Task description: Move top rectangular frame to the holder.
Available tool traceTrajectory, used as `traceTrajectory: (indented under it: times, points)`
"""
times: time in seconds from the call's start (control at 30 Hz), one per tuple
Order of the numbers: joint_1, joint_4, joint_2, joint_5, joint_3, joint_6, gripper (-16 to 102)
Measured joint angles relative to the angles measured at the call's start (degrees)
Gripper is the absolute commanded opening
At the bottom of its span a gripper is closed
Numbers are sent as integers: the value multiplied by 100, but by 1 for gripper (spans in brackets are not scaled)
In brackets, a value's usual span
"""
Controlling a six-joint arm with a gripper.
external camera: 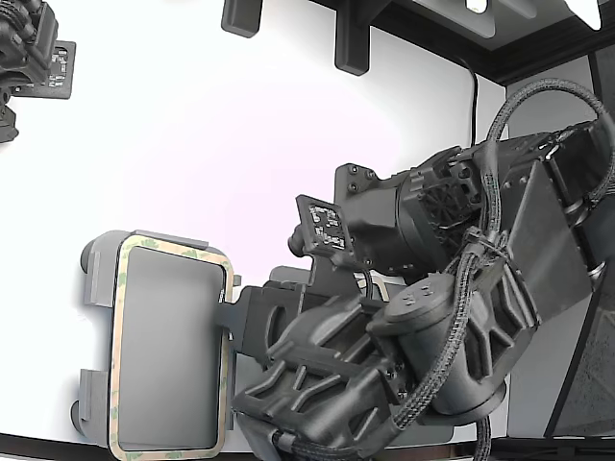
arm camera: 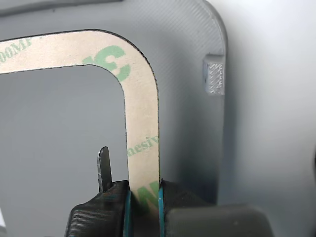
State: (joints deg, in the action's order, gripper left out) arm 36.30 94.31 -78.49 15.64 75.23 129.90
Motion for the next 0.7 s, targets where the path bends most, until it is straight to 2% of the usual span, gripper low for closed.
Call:
traceTrajectory:
  times: [0.7]
  points:
    - [-246,0,158,-325,-176,-343,-11]
